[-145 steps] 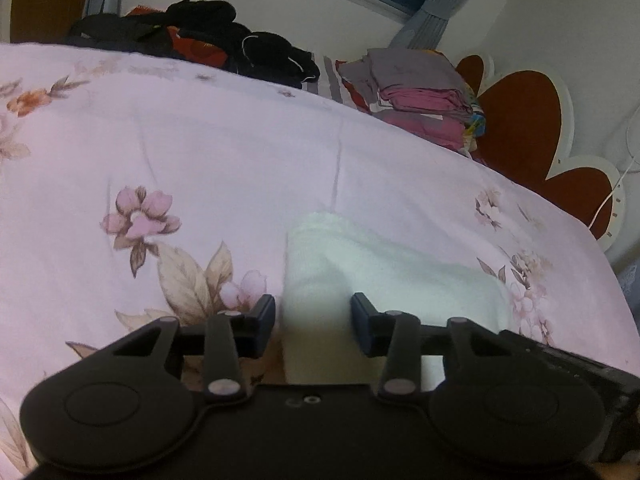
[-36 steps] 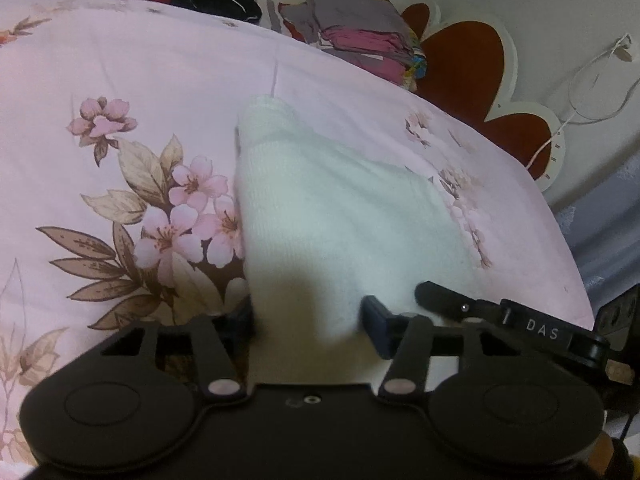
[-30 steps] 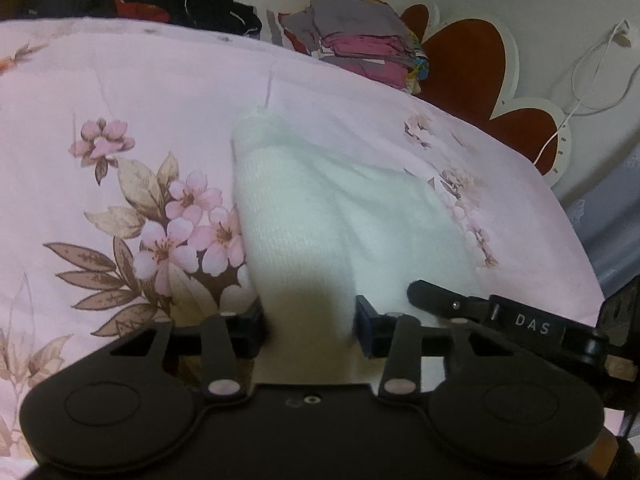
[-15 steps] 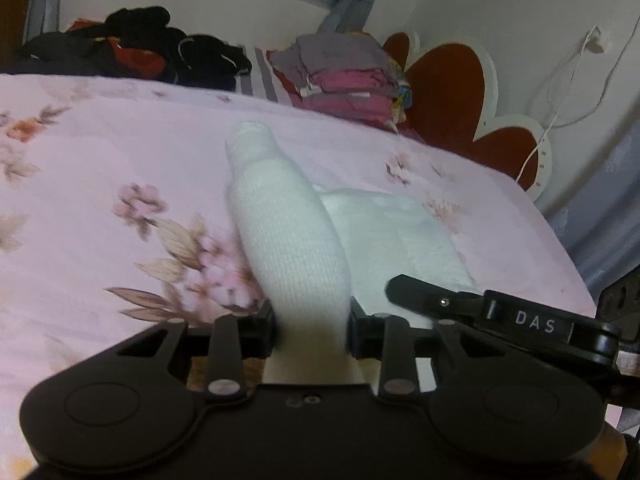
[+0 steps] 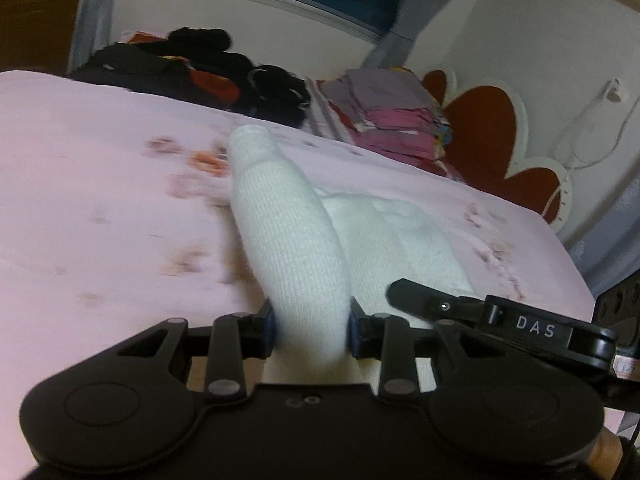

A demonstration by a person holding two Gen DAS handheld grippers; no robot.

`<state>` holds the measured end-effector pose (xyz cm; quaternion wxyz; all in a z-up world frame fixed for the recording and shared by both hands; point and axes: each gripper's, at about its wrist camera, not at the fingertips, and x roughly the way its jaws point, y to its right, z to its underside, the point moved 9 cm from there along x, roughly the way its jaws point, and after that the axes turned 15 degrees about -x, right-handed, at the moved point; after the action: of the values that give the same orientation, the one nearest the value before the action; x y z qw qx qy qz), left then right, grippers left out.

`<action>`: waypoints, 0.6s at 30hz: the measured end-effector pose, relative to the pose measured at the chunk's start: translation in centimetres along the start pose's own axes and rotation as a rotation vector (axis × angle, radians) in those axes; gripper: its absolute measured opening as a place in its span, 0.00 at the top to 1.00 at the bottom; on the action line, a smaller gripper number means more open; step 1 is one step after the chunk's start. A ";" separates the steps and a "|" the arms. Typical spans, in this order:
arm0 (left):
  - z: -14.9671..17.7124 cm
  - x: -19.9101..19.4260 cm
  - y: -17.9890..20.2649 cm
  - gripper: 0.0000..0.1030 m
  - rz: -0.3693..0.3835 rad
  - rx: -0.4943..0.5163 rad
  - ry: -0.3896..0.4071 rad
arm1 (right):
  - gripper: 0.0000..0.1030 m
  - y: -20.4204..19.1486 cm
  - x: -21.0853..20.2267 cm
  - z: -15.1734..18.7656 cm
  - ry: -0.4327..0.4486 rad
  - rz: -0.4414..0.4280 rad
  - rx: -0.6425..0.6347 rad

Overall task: Fold small clothes
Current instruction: 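Lift the gripped end with both tools and fold it over the sweater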

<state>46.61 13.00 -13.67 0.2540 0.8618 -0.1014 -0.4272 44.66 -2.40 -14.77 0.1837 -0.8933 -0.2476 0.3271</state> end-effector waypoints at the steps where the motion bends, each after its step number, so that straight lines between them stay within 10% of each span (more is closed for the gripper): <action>1: -0.7 -0.6 -1.6 0.69 -0.008 -0.001 0.003 | 0.70 -1.4 1.2 0.3 -0.001 -0.006 0.000; 13: -5.3 -1.9 -14.4 0.68 -0.107 -0.055 0.035 | 0.70 -9.1 13.4 3.5 -0.082 -0.051 -0.033; 18: -3.6 0.3 -16.6 0.44 -0.139 -0.063 -0.001 | 0.69 -6.7 15.0 5.5 -0.134 0.008 -0.009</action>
<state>48.88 28.23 -20.73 0.2506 0.8582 -0.0281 -0.4471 48.74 12.41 -22.83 0.1615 -0.8712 -0.2572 0.3856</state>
